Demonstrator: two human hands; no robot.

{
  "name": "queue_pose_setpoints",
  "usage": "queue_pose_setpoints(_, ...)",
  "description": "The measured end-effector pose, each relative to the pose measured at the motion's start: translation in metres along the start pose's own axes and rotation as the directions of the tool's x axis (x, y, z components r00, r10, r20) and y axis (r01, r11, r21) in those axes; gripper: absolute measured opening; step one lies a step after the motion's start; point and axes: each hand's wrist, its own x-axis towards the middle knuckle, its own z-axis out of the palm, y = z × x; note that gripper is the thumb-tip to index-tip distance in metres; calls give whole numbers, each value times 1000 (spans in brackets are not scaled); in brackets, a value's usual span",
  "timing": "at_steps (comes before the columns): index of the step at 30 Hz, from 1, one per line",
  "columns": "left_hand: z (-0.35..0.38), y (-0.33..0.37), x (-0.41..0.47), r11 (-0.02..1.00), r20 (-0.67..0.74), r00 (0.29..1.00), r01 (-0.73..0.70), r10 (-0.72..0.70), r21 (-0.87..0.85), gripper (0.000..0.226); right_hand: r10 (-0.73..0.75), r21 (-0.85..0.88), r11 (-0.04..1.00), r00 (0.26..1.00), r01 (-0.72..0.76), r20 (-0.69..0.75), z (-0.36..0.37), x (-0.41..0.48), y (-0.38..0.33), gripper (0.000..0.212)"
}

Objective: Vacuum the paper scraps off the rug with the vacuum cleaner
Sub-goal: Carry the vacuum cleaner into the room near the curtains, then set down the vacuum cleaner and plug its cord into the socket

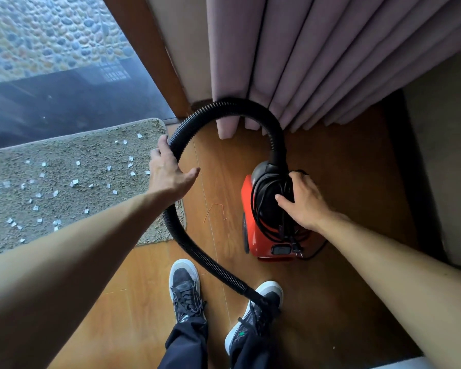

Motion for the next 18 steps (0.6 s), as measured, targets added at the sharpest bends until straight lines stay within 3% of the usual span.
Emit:
queue_pose_setpoints(8,-56,54,-24,970,122,984,-153,132,190,82,-87,-130,989,992,76,-86,-82,-28,-34,61)
queue_pose_setpoints(13,-107,97,-47,909,189,953,-285,235,305,80,-138,-187,976,979,109,-149,-141,-56,-47,59)
queue_pose_setpoints(18,-152,143,-84,806,185,925,-380,332,454,67,-190,-216,966,957,142,-220,-201,-91,-66,70)
